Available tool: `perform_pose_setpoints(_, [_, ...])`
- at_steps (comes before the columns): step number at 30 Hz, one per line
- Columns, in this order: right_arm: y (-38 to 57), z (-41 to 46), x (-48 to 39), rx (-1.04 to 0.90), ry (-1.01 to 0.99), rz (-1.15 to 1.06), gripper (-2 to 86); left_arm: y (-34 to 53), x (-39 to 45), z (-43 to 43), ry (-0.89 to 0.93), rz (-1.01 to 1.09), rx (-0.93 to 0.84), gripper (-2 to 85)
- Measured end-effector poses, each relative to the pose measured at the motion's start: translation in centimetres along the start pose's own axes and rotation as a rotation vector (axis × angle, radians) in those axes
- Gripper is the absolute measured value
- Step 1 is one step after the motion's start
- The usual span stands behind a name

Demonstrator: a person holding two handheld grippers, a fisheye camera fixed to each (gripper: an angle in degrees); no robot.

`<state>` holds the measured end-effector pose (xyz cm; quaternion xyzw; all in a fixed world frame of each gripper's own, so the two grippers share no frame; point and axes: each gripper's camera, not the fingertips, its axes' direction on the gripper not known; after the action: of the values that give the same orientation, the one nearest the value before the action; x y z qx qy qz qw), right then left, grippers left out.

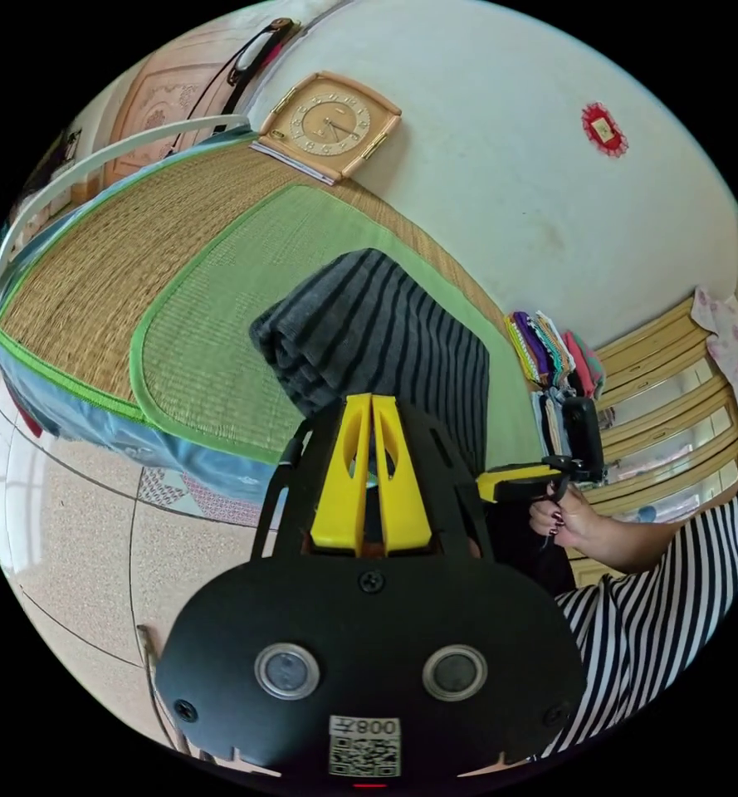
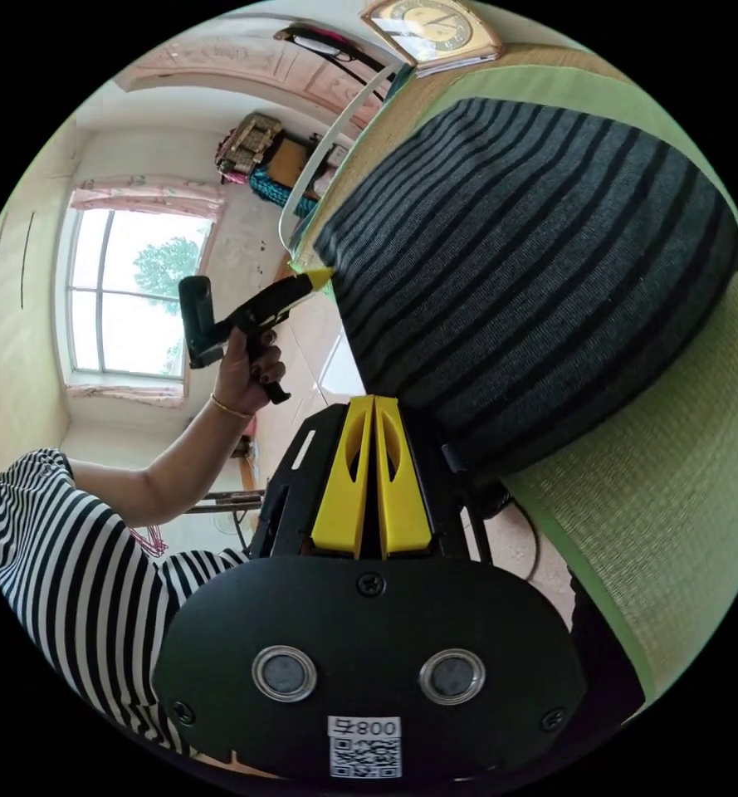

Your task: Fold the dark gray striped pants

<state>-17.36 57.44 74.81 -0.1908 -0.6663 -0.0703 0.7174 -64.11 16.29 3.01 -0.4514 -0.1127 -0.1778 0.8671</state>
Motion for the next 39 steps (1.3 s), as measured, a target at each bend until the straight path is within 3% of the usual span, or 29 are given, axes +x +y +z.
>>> perform_pose_setpoints(3, [1.7, -1.4, 1.0, -0.002, 0.075, 0.041, 0.0, 1.0, 1.2, 1.6, 0.024, 0.033, -0.082, 0.4])
perform_pose_setpoints(7, [2.8, -2.6, 4.6, 0.029, -0.098, 0.16, 0.1, 1.8, 2.2, 4.7, 0.098, 0.054, -0.251, 1.3])
perform_pose_setpoints(11, [4.8, -5.4, 5.2, 0.065, -0.13, 0.154, 0.6, 2.6, 3.6, 7.2, 0.216, 0.084, -0.381, 5.4])
perform_pose_setpoints(17, [9.2, -9.4, 8.8, 0.162, -0.238, 0.283, 4.5, 2.5, 5.5, 11.2, 0.169, 0.175, -0.564, 8.0])
perform_pose_setpoints(25, [11.5, -11.3, 11.3, 0.183, -0.364, 0.384, 12.7, 1.3, 3.8, 12.6, 0.162, 0.126, -0.58, 3.4])
perform_pose_setpoints(39, [10.6, -12.9, 10.9, 0.289, -0.624, 0.448, 15.3, 0.0, 1.3, 10.7, 0.292, 0.14, -0.447, 1.5])
